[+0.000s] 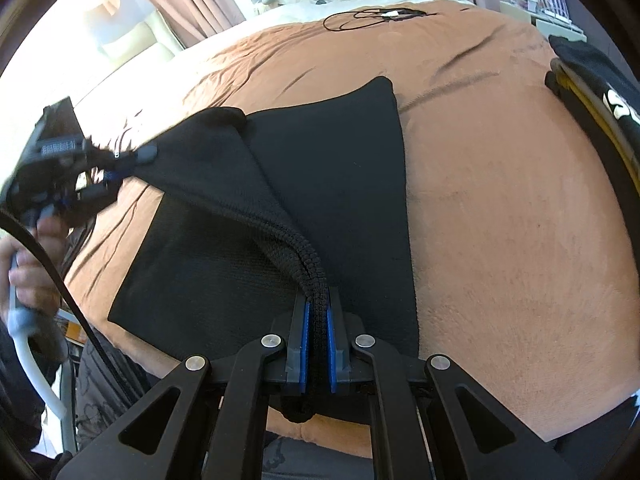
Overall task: Fold small clothes
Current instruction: 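Fold the held side over with the right gripper while the left gripper holds the patterned trim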
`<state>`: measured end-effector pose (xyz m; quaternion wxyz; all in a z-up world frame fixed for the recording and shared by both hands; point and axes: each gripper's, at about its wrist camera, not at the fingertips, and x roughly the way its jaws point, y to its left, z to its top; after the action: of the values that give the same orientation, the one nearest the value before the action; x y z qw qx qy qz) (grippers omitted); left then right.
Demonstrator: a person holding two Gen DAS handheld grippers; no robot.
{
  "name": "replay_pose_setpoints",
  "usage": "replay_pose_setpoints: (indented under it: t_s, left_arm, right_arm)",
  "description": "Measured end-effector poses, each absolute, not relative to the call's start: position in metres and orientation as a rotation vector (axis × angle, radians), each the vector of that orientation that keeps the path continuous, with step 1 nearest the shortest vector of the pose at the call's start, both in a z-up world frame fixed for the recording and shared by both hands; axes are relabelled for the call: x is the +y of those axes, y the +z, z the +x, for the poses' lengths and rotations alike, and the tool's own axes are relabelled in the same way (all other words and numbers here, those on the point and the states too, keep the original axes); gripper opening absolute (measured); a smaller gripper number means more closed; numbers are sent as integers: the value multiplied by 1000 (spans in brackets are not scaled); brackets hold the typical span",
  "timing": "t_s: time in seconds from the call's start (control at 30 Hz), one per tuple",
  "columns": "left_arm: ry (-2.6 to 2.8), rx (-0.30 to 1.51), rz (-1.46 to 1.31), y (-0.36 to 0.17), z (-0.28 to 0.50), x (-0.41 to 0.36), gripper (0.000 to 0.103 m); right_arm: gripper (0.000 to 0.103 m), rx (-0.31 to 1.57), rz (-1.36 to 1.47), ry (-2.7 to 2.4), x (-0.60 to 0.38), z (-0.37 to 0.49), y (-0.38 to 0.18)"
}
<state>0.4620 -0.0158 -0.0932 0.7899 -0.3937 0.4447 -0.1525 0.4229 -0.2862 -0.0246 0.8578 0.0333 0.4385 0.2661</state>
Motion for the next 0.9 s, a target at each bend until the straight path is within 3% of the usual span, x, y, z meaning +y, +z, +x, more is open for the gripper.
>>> replay_pose_setpoints:
  t_s: [0.43,0.9]
  left_arm:
    - [-417,982,-725,-72,527,-61,6]
    - [-440,1090,-626,-114,592,-109,6]
  right_arm:
    - [3,920,184,563,-314,420,-22]
    - [3,943,225,523,-323,434,-38]
